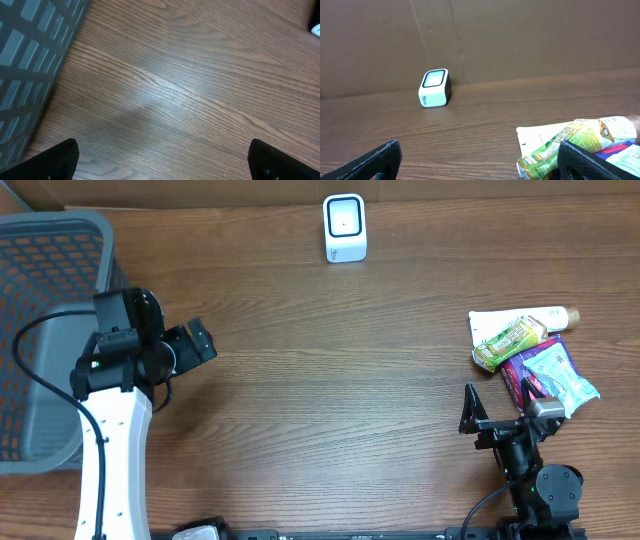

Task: Scan the item barcode

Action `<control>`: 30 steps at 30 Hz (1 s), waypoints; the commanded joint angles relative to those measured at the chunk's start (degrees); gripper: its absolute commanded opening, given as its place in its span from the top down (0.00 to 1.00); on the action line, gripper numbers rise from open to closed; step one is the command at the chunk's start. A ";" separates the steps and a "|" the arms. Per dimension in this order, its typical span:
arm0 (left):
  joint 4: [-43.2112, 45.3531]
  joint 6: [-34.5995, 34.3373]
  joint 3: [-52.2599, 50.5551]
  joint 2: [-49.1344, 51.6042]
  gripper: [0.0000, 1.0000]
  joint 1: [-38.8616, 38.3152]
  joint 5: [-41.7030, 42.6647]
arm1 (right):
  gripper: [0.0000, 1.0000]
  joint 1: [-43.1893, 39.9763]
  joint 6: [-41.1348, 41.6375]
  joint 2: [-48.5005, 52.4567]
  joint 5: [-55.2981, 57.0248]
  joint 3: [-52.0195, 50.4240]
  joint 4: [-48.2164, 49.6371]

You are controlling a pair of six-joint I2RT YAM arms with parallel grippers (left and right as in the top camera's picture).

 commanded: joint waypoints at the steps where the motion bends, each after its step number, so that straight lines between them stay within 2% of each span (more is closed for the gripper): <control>1: 0.15 1.09 -4.90 -6.32 0.01 -0.31 0.17 | 0.00 0.15 0.24 -0.63 0.50 -0.61 0.44; 8: -0.04 1.11 -15.98 -18.71 0.00 -1.44 0.15 | 0.00 0.15 0.24 -0.63 0.50 -0.61 0.44; 11: 2.29 1.57 -20.83 -26.49 0.00 -2.62 -4.11 | 0.00 0.15 0.24 -0.63 0.50 -0.61 0.44; 13: 7.08 2.40 -24.02 -30.51 0.00 -3.67 -4.42 | 0.00 0.15 0.24 -0.63 0.50 -0.61 0.42; 15: 18.97 6.80 -31.19 -38.10 0.01 -6.95 -3.67 | 0.00 0.15 0.24 -0.63 0.52 -0.61 0.42; 21: 37.18 18.60 -43.04 -50.64 0.00 -11.82 -2.23 | 0.00 0.15 0.24 -0.63 0.52 -0.61 0.44; 25: 43.78 24.83 -49.44 -56.46 0.00 -11.76 -0.66 | 0.00 0.15 0.24 -0.63 0.50 -0.61 0.44; 27: 44.94 29.09 -53.40 -60.78 0.01 -11.76 -0.74 | 0.00 0.15 0.24 -0.63 0.50 -0.61 0.42; 30: 45.05 31.98 -55.95 -64.11 0.00 -11.58 -1.11 | 0.00 0.15 0.24 -0.63 0.50 -0.61 0.44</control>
